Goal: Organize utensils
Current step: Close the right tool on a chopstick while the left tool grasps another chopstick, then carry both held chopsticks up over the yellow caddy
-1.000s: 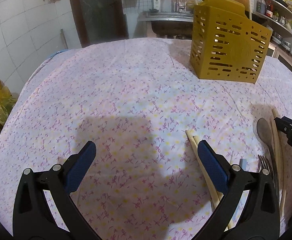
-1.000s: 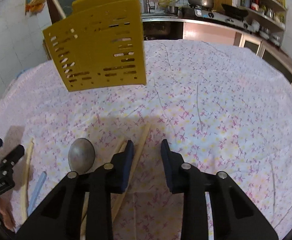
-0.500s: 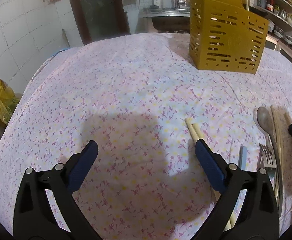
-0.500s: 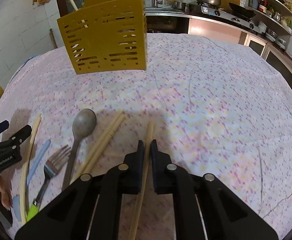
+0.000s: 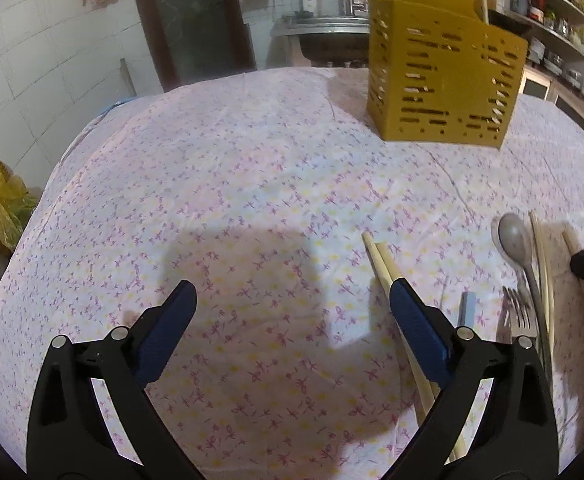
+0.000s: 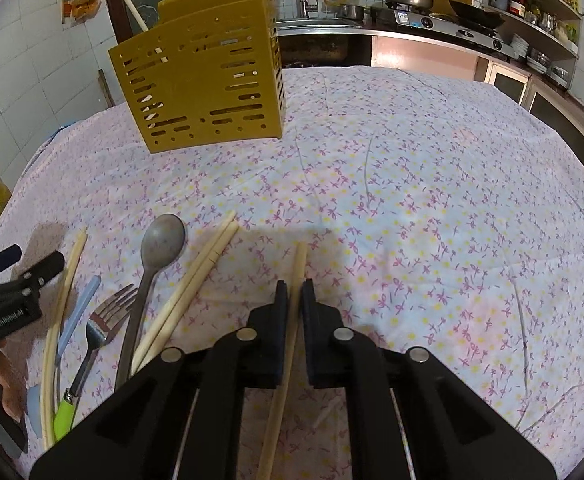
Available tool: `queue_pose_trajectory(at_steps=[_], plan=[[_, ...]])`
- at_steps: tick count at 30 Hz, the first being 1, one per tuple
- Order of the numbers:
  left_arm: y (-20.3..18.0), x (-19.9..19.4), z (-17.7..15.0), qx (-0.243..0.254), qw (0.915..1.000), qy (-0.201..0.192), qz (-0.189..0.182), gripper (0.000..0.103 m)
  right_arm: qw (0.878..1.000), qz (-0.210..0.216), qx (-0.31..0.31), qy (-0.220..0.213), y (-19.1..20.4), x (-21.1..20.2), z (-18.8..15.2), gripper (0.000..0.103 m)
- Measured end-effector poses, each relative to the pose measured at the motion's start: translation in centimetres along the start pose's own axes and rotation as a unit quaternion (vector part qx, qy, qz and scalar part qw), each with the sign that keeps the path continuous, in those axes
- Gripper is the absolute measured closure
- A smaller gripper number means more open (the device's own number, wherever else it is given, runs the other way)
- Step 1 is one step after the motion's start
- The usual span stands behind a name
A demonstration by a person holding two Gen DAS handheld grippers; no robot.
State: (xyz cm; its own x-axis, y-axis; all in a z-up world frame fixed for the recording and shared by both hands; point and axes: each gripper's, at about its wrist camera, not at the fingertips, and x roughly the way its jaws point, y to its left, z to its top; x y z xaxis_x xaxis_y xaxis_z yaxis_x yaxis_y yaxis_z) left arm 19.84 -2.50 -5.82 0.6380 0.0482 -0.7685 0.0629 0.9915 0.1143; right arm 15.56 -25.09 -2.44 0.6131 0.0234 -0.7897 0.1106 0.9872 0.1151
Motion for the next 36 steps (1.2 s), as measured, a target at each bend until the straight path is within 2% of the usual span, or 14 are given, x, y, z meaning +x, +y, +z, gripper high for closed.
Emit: queue_pose_trajectory(at_steps=[6,11,16,19,21,26,28,30,31,36], plan=[[-0.2,-0.1,0.0,-0.004,0.9999,0.007,-0.009,0.009,1.0,0.002,0.003,-0.002,-0.2,0.0,0.0,0.095],[-0.8,0.1,-0.1,0.008,1.0,0.003,0.002,0.01,1.0,0.004,0.007,-0.005,-0.2,0.1,0.0,0.095],[-0.9,0.7,-0.2,0.001,0.9998,0.018,-0.008,0.018,1.0,0.0,0.009,-0.005,-0.2,0.0,-0.1,0.095],[-1.1,0.8,0.3,-0.001,0.9992,0.028,-0.028,0.036,1.0,-0.001,0.012,-0.001,-0.2,0.0,0.0,0.095],[-1.4,0.9,0.7,0.003,0.9987,0.035,-0.037,0.054,1.0,-0.003,0.014,0.005,-0.2,0.0,0.1,0.095],[-2.0,1.2,1.5,0.004,0.9974,0.051,-0.05,0.077,0.999,-0.01,0.029,0.026,-0.2,0.2,0.6,0.094],[-2.1,1.4,1.9,0.003,0.997,0.056,-0.053,0.082,0.999,-0.015,0.039,0.031,-0.2,0.6,1.1,0.094],[-1.9,1.7,2.4,-0.003,0.9963,0.062,-0.06,0.092,0.998,-0.017,0.047,0.034,-0.2,0.9,1.5,0.094],[-1.9,1.8,2.6,-0.005,0.996,0.064,-0.062,0.095,0.998,-0.016,0.054,0.035,-0.2,1.0,1.7,0.094],[-1.1,1.7,3.0,-0.026,0.9946,0.059,-0.082,0.095,0.998,0.0,0.06,0.013,-0.3,0.2,1.6,0.097]])
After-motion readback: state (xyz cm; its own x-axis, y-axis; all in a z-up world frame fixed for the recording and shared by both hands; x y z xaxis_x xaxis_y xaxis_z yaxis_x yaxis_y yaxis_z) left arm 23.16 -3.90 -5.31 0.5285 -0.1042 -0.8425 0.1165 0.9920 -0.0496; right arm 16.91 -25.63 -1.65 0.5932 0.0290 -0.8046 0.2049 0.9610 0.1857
